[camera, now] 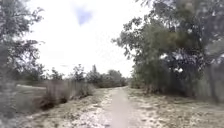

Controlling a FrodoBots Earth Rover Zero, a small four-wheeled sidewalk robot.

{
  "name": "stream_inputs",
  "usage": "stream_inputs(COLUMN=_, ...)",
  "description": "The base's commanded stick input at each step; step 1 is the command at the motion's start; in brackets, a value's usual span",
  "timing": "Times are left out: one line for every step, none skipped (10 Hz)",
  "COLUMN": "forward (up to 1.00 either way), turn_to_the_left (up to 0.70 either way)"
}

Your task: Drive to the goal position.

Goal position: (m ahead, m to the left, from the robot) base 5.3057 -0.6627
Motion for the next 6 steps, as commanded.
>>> stream_inputs(forward=0.85, turn_to_the_left=0.0)
stream_inputs(forward=0.85, turn_to_the_left=0.0)
stream_inputs(forward=0.85, turn_to_the_left=0.0)
stream_inputs(forward=0.85, turn_to_the_left=0.0)
stream_inputs(forward=0.85, turn_to_the_left=0.0)
stream_inputs(forward=0.85, turn_to_the_left=0.0)
